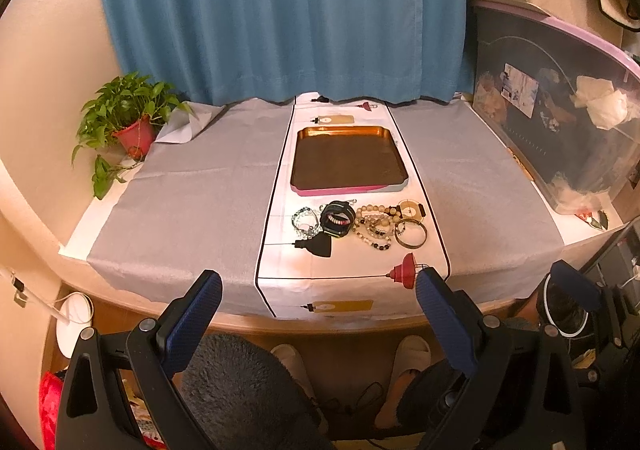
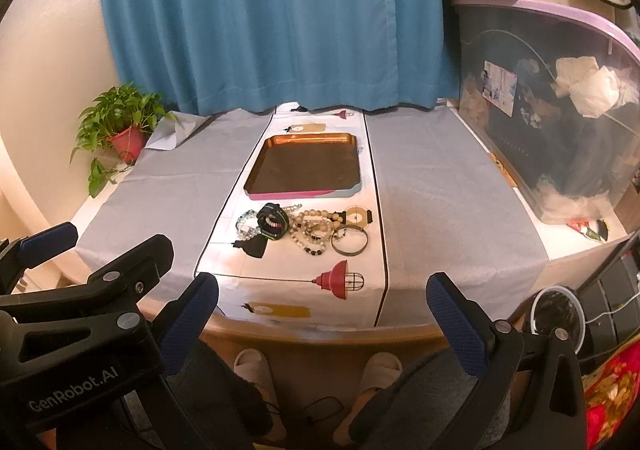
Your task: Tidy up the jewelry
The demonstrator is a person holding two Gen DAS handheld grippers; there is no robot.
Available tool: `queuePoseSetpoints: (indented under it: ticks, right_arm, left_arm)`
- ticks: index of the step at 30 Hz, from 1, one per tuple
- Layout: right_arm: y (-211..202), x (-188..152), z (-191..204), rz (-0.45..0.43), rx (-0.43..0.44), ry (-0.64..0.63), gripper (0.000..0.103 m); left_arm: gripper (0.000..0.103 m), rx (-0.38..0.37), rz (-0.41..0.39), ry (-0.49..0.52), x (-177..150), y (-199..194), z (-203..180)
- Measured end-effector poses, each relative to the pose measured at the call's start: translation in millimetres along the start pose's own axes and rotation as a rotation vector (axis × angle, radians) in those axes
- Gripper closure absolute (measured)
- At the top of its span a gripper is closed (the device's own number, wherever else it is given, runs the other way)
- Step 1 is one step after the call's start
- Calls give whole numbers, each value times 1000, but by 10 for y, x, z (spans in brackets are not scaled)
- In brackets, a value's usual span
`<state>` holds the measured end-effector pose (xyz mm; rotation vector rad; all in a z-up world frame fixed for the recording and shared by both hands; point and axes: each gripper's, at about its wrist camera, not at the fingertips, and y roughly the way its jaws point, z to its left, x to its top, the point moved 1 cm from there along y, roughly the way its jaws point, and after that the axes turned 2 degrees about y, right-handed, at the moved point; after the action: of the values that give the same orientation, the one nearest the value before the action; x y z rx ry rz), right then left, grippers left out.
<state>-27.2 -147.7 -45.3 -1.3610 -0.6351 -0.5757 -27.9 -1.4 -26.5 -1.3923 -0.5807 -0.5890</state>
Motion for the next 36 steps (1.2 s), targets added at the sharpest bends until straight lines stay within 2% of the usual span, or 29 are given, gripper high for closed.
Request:
queuePoseSetpoints:
  ticks: [7,12,15,17,18,20,24,26,27,29,32,34,36]
  right_arm:
    - [295,-11,-26,41,28,18,0]
    - [647,-56,-47,60,23,4,0]
    - [905,-123,-72,73,52,-9,0]
    - [1018,-157,-137,18,68,-4,1]
    - [1074,-173,-203,-27,88,-2,1]
    - [1210,-170,-284,-43,97,-24,1]
    - [1570,-103,-462,-20,31,-92,1]
    - [1747,-48,-582,-6,52,-103,0]
    - [1827,-17,-643,-3,63,-102,0]
    - [1968,22,-730,14,80,-95,0]
    - [2213,65,-845,50,111,-69,1]
    - [2343,76,-888,68,106,-56,1]
    - [2462,80,-909,82,112,-51,1]
  left_arm:
    - [6,-3,8,8,-29,264,4]
    - [7,-40,14,0,-69,617,19]
    - [5,-120,54,25,-76,914,42]
    - [5,-176,81,-24,-78,1126,140]
    - [5,-168,96,-68,-81,1264,242]
    - [5,-178,123,-95,-55,1468,342]
    - [6,-116,129,-29,15,1931,472]
    - [9,-128,143,-17,52,2097,509]
    - [12,-170,146,-30,81,2192,532]
    - [28,-236,149,-41,145,2318,549]
    - [49,-247,158,8,224,2567,434]
    - [53,-276,183,27,235,2737,343]
    - [52,-334,198,30,227,2834,259]
